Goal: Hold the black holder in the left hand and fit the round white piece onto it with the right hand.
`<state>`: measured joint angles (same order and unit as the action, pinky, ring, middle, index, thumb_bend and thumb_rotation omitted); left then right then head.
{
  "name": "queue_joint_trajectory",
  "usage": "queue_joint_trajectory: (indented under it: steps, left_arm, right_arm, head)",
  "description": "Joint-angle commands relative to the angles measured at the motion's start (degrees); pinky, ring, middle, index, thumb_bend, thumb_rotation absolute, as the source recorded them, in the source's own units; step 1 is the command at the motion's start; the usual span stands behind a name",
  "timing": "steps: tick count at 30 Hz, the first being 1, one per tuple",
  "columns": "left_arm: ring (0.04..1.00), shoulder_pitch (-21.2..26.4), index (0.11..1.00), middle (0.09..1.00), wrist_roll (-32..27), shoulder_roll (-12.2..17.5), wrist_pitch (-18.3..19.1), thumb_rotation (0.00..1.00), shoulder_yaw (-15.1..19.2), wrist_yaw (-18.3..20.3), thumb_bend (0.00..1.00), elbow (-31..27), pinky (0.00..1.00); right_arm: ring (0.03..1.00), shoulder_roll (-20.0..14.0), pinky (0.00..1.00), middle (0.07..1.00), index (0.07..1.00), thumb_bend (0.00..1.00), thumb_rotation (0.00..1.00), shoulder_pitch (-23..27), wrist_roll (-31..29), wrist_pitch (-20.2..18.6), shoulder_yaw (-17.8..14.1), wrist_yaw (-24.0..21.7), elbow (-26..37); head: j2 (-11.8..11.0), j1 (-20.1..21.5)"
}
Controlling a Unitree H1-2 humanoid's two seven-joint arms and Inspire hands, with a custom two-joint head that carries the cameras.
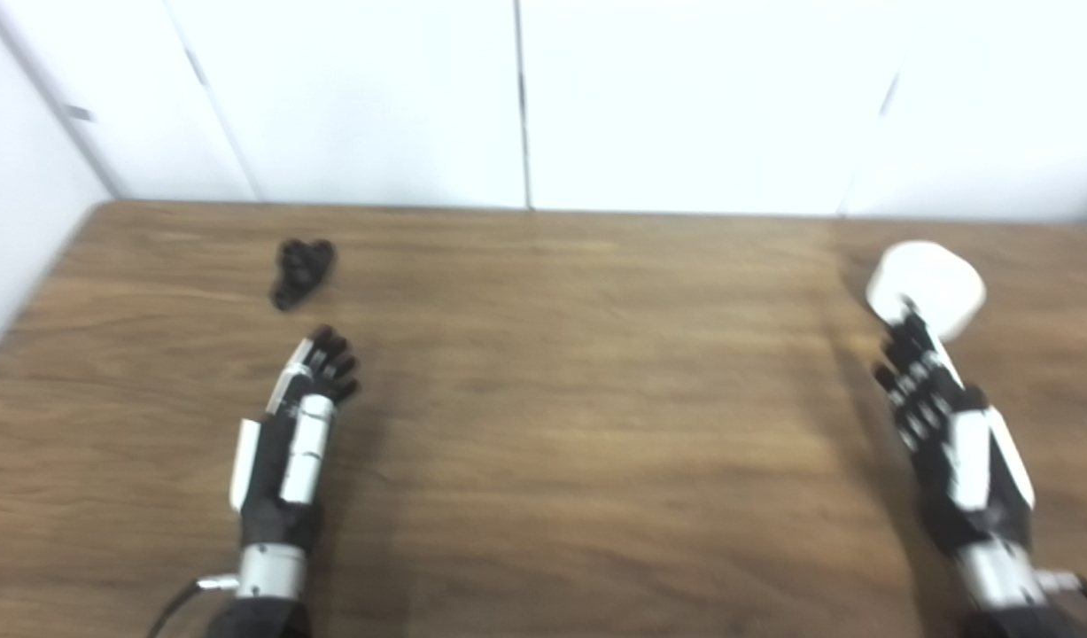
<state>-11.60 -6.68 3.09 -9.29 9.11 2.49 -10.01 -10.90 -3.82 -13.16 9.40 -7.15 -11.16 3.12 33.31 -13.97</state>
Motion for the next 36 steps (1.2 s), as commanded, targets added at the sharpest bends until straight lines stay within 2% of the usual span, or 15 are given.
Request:
queue_joint_trajectory:
  steps: [1,5,11,19,26,32,36]
  left_arm:
    - [0.891,-2.8,0.913,0.908,0.9,-1.9,-1.8,0.76,-1.2,-0.6,0.53,1.1,0.87]
    - [0.902,-2.9,0.918,0.914,2.4,-2.4,-2.6,0.78,-1.9,-1.3,0.51,1.9,0.88]
    - [0.901,-2.7,0.928,0.914,3.3,-2.6,-4.9,0.8,-2.7,-1.9,0.52,3.9,0.89]
    - [0.902,-2.1,0.931,0.915,4.1,-2.2,-7.6,0.8,-3.2,-2.0,0.56,6.3,0.9]
    - [0.911,-3.2,0.935,0.917,4.5,-2.4,-6.6,0.79,-3.3,-2.3,0.57,4.6,0.89]
    - [0.919,-5.0,0.932,0.918,2.2,-2.7,-5.2,0.68,-2.6,-2.4,0.54,1.7,0.9]
    - [0.89,-5.6,0.918,0.904,1.1,-2.6,-2.6,0.52,-2.3,-2.7,0.55,-1.8,0.86]
  right_arm:
    - [1.0,-0.1,0.99,0.982,0.973,0.66,1.0,-2.3,-1.4,2.4,-0.4,-1.2,-5.5]
    - [1.0,-0.6,0.99,0.988,0.981,0.66,1.0,-1.9,-2.6,3.4,-0.7,-2.2,-7.7]
    - [1.0,-1.2,0.99,0.997,0.985,0.66,1.0,-1.5,-3.4,4.5,-0.7,-3.0,-9.8]
    - [1.0,-1.1,1.0,0.991,0.98,0.67,1.0,-1.2,-2.8,5.0,-0.9,-2.7,-10.9]
    - [1.0,-0.8,0.98,0.992,0.983,0.67,1.0,-2.0,-2.7,4.7,-1.1,-2.6,-9.8]
    - [1.0,-0.9,0.99,0.991,0.979,0.65,1.0,-4.0,-3.9,3.5,-1.2,-2.9,-7.0]
    - [1.0,-0.9,0.99,0.989,0.979,0.64,1.0,-4.9,-4.2,3.1,-1.4,-2.6,-5.6]
  head:
    - [-1.0,-1.1]
    - [-3.1,-2.8]
    - [-5.0,-3.9]
    - [-5.9,-4.5]
    - [-6.0,-3.2]
    - [-6.0,-2.3]
    - [-6.2,-2.4]
